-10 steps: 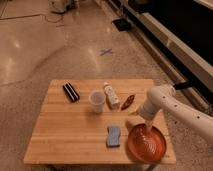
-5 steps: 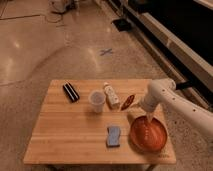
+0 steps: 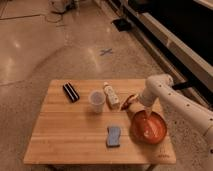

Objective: Push the ceramic bowl across the table

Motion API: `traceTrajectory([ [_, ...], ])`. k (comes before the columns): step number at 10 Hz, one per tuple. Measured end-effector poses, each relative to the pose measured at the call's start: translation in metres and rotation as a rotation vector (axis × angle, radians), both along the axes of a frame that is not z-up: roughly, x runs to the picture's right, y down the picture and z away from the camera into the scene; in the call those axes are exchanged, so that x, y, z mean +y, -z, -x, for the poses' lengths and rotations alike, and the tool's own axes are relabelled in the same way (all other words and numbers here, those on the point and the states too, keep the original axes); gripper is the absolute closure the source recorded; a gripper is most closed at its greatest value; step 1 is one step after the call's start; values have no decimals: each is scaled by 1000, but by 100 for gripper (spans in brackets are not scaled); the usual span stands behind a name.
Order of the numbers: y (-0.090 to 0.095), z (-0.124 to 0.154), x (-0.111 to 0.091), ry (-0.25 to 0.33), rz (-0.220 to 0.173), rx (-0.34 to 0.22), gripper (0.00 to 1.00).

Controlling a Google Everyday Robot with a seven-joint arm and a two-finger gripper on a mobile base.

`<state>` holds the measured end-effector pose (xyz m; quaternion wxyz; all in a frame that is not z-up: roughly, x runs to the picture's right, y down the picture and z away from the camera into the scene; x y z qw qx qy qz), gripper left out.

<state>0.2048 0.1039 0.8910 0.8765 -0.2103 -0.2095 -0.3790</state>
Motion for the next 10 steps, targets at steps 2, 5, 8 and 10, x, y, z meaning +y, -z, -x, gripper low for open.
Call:
traceTrajectory([
  [2,-11,5,-15,5,-17,-2,20],
  [5,-30,11,-38,23,-43,-5,20],
  [8,-53,17,-64,54,-72,-3,20],
  [10,-59,18,-78,69,-81,-7,20],
])
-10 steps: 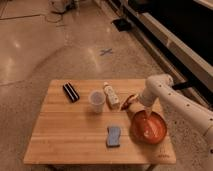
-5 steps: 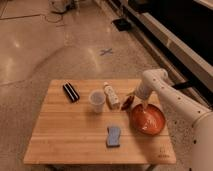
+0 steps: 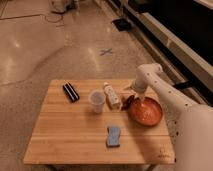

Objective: Push the ceramic bowl across the table

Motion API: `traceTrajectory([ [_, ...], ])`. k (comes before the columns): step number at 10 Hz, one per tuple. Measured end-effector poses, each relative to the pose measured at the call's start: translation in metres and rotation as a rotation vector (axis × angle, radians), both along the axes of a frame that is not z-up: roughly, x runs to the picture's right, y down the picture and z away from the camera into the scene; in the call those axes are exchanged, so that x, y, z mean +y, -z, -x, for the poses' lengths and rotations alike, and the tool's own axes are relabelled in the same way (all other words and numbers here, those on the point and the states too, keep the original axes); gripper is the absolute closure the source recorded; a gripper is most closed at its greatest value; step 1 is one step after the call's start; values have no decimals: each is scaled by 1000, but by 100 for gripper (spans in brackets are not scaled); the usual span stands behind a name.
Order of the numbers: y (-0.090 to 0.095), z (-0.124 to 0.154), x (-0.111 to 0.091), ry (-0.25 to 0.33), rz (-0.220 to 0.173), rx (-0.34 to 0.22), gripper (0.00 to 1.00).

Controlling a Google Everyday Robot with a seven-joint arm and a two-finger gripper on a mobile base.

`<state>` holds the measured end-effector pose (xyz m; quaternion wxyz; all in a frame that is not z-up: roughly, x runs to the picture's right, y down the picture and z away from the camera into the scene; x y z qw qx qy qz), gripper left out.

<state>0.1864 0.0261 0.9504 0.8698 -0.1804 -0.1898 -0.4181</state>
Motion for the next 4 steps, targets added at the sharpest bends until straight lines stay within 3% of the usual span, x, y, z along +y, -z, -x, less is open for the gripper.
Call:
traceTrajectory([
  [2,8,-10,-7,15,19,-2,20],
  [3,22,-17,-5,43,65,-1,20],
  [4,29,-20,-3,56,86,-1,20],
])
